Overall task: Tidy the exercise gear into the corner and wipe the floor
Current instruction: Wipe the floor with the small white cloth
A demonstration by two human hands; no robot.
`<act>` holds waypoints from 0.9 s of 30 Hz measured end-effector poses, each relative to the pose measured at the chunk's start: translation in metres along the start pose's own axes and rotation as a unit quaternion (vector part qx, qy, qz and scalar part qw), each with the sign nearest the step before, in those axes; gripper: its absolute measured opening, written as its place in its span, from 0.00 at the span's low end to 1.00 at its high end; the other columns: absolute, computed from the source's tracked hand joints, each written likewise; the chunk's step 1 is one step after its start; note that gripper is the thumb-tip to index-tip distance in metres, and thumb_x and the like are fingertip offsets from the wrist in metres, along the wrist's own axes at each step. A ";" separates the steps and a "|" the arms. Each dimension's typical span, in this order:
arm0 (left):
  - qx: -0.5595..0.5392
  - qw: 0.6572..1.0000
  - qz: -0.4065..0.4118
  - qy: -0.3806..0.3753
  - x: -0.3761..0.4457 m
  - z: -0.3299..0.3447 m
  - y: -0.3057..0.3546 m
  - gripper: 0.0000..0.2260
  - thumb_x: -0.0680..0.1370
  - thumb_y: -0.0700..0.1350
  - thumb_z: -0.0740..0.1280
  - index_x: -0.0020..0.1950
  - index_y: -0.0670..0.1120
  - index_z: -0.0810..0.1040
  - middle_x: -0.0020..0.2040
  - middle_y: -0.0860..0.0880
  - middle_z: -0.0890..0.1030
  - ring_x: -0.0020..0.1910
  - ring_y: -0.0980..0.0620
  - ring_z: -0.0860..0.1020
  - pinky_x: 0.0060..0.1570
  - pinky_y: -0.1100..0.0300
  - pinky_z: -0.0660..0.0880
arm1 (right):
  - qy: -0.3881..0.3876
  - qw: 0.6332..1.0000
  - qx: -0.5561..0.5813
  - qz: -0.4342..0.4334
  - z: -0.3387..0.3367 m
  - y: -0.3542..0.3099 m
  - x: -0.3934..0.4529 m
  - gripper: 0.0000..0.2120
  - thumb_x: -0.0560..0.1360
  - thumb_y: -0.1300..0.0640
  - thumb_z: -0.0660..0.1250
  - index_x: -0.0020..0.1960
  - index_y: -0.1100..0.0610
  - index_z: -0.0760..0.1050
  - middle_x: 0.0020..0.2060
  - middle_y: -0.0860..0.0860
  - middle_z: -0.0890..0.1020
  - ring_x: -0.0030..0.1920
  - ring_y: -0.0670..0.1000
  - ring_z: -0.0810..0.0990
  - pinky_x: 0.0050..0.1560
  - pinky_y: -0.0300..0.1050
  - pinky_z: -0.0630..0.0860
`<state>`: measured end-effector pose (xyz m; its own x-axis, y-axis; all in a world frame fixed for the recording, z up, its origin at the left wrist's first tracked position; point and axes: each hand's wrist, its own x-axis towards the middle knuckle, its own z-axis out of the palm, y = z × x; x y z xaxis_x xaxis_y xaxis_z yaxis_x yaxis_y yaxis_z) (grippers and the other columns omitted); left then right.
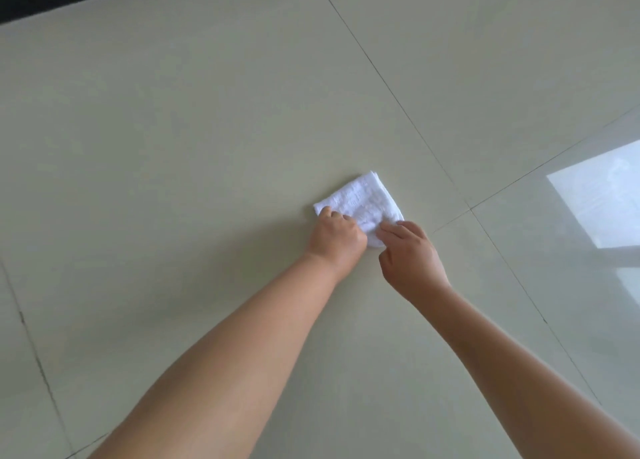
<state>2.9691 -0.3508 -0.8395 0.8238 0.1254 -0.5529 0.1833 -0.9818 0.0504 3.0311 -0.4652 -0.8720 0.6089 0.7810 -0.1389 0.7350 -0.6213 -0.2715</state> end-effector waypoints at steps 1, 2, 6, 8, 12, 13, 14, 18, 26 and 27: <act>0.011 0.999 0.019 0.024 -0.008 0.001 0.001 0.12 0.76 0.38 0.62 0.56 0.38 0.79 0.56 0.39 0.80 0.58 0.43 0.77 0.65 0.54 0.67 | 0.006 1.000 -0.008 -0.005 0.001 -0.001 -0.008 0.12 0.57 0.70 0.64 0.36 0.63 0.82 0.38 0.55 0.86 0.38 0.62 0.83 0.36 0.48 0.81; 0.017 0.999 0.026 0.019 -0.019 -0.001 -0.001 0.10 0.69 0.45 0.70 0.46 0.40 0.84 0.46 0.41 0.84 0.49 0.47 0.82 0.57 0.59 0.73 | -0.008 1.000 -0.014 -0.012 0.001 -0.004 -0.015 0.08 0.56 0.70 0.67 0.33 0.61 0.81 0.34 0.54 0.84 0.34 0.62 0.82 0.34 0.47 0.80; -0.025 0.999 0.013 -0.027 -0.069 0.026 -0.014 0.09 0.76 0.41 0.65 0.53 0.40 0.81 0.54 0.41 0.82 0.56 0.45 0.79 0.54 0.57 0.73 | -0.102 0.994 -0.024 -0.042 -0.001 -0.031 -0.050 0.09 0.62 0.66 0.74 0.41 0.58 0.83 0.36 0.53 0.84 0.38 0.61 0.81 0.42 0.51 0.76; -0.065 0.998 -0.004 -0.017 -0.098 0.048 -0.028 0.13 0.82 0.43 0.57 0.60 0.41 0.76 0.61 0.44 0.78 0.62 0.43 0.75 0.57 0.55 0.71 | -0.163 0.986 -0.007 -0.036 -0.010 -0.058 -0.061 0.12 0.70 0.64 0.69 0.53 0.56 0.81 0.44 0.53 0.84 0.50 0.59 0.79 0.56 0.51 0.69; -0.084 0.996 0.015 -0.030 -0.163 0.069 -0.063 0.16 0.83 0.48 0.52 0.61 0.41 0.74 0.63 0.44 0.76 0.63 0.44 0.74 0.57 0.54 0.70 | -0.236 0.968 -0.017 -0.081 -0.009 -0.109 -0.080 0.24 0.75 0.52 0.66 0.70 0.49 0.67 0.58 0.51 0.76 0.63 0.53 0.70 0.65 0.44 0.61; -0.102 0.994 0.010 -0.027 -0.179 0.075 -0.074 0.16 0.83 0.48 0.52 0.60 0.41 0.74 0.62 0.44 0.76 0.62 0.44 0.74 0.57 0.54 0.70 | -0.252 0.962 -0.021 -0.099 -0.007 -0.128 -0.084 0.27 0.72 0.51 0.69 0.70 0.49 0.67 0.58 0.52 0.76 0.63 0.53 0.71 0.65 0.45 0.62; -0.115 0.993 0.002 -0.024 -0.194 0.080 -0.086 0.15 0.83 0.47 0.53 0.59 0.40 0.75 0.61 0.44 0.77 0.61 0.44 0.75 0.56 0.53 0.71 | -0.245 0.960 -0.036 -0.130 -0.004 -0.147 -0.089 0.28 0.68 0.51 0.73 0.67 0.51 0.72 0.56 0.53 0.78 0.60 0.54 0.74 0.63 0.48 0.66; -0.223 0.974 -0.044 -0.015 -0.260 0.102 -0.128 0.15 0.83 0.46 0.53 0.40 0.41 0.70 0.43 0.46 0.72 0.46 0.45 0.72 0.44 0.57 0.66 | -0.131 0.968 -0.044 -0.208 0.019 -0.218 -0.100 0.09 0.55 0.58 0.77 0.35 0.56 0.83 0.28 0.52 0.82 0.29 0.56 0.82 0.36 0.48 0.77; -0.222 0.963 -0.153 -0.015 -0.476 0.152 -0.184 0.14 0.82 0.46 0.54 0.56 0.40 0.76 0.56 0.43 0.77 0.59 0.44 0.74 0.54 0.54 0.71 | -0.303 0.868 -0.151 -0.365 -0.028 -0.425 -0.161 0.10 0.74 0.53 0.66 0.48 0.56 0.83 0.42 0.52 0.84 0.44 0.55 0.82 0.46 0.45 0.74; -0.243 0.954 -0.173 -0.021 -0.507 0.161 -0.182 0.13 0.82 0.45 0.55 0.58 0.40 0.75 0.57 0.43 0.77 0.60 0.44 0.73 0.55 0.53 0.71 | -0.351 0.842 -0.185 -0.366 -0.036 -0.454 -0.178 0.13 0.78 0.52 0.62 0.55 0.55 0.81 0.50 0.52 0.83 0.53 0.55 0.79 0.51 0.44 0.72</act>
<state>2.4317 -0.2592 -0.7019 0.6483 0.4149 -0.6384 0.6766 -0.6985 0.2332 2.5998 -0.3243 -0.6896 -0.2791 0.7269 -0.6275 0.9582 0.1677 -0.2319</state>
